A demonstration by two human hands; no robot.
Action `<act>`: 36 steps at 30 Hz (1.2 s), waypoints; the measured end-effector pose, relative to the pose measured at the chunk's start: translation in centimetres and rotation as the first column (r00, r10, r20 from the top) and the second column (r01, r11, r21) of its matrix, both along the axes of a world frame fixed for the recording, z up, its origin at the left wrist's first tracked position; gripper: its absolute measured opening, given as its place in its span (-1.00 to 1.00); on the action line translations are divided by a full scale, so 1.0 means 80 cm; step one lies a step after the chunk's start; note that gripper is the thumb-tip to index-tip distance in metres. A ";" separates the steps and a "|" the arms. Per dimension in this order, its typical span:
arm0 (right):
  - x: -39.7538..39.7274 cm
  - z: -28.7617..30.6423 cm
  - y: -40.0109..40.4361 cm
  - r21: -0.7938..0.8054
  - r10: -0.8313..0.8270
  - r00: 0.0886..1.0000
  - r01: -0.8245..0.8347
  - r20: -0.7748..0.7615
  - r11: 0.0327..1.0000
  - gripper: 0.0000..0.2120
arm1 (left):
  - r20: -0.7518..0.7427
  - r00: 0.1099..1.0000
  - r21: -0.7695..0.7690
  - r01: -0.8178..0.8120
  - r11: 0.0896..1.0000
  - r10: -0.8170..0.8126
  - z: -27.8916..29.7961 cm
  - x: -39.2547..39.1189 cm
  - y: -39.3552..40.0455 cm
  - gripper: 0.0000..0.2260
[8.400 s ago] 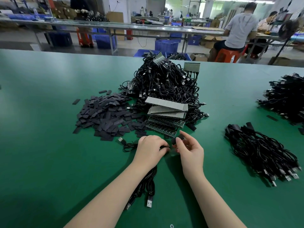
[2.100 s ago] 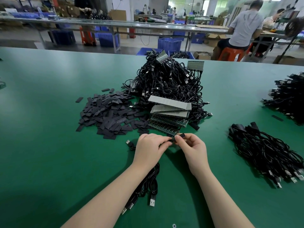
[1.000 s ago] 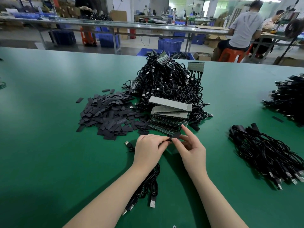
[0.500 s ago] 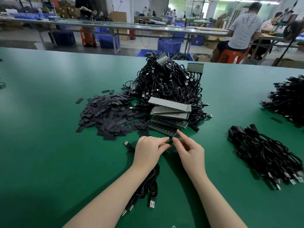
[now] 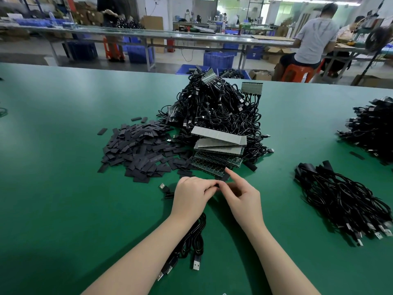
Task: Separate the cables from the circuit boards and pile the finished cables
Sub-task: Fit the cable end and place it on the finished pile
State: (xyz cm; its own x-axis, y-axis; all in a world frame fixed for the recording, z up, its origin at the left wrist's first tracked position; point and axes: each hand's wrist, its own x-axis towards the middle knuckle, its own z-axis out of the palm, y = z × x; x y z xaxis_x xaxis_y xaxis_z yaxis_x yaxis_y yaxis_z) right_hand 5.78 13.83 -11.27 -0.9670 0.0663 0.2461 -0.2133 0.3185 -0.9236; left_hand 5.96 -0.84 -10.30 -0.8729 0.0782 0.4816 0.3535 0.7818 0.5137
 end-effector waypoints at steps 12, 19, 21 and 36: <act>-0.001 0.002 0.006 -0.059 -0.036 0.997 0.039 0.064 0.997 -0.81 | -0.100 0.994 0.040 0.036 0.999 -0.032 0.000 0.000 0.004 -0.65; -0.005 0.038 0.031 -0.623 -0.323 0.935 0.340 0.145 0.705 -0.84 | -0.082 0.996 0.140 -0.014 0.990 0.026 0.004 0.005 0.003 -0.72; -0.002 0.064 0.058 -0.644 -0.448 0.892 0.375 0.056 0.667 -0.83 | -0.049 0.999 0.145 -0.006 0.989 0.014 0.005 0.006 0.004 -0.69; -0.019 0.088 0.174 0.779 -0.545 0.808 0.484 -0.222 0.400 -0.70 | 0.164 0.986 0.194 -0.054 0.980 0.022 -0.001 0.001 0.002 -0.76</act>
